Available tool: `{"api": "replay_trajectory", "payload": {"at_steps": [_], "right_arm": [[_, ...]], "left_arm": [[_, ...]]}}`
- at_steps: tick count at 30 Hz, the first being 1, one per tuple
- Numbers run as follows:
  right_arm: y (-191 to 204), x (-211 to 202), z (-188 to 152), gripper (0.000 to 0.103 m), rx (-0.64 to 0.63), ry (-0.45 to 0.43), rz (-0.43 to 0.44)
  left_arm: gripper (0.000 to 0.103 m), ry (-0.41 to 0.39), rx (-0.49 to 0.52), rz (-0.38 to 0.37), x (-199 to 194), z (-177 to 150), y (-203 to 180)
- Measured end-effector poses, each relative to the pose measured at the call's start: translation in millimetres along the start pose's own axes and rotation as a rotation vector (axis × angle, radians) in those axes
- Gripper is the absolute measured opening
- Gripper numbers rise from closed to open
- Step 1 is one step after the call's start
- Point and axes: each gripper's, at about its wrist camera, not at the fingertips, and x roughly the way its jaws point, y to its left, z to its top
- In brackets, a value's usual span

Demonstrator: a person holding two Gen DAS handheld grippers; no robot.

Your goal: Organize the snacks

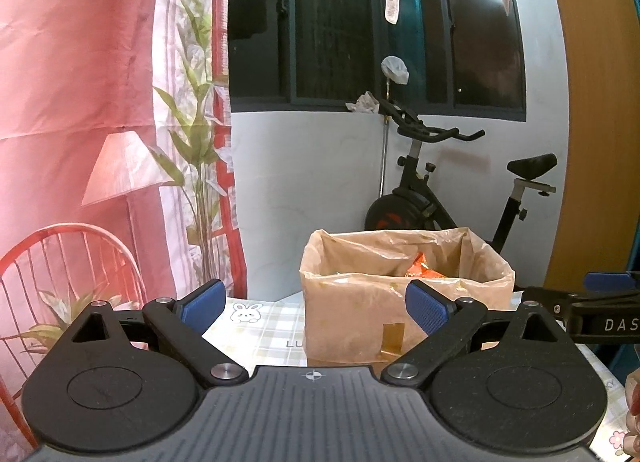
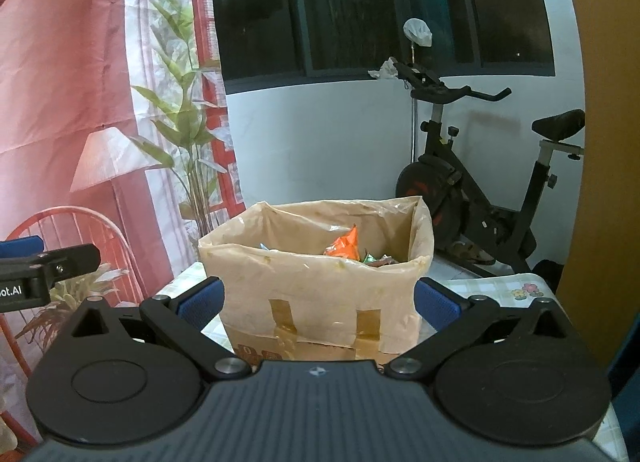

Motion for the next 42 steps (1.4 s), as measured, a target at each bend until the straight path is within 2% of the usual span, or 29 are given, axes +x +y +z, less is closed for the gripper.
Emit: {"api": "replay_trajectory", "payload": {"at_steps": [42], "right_arm": [[1.7,-7.6,1.9,0.103,-0.009,-0.007,0.003]], "left_arm": [[0.098,-0.012,-0.023,-0.019,-3.4,-3.7,6.5]]}}
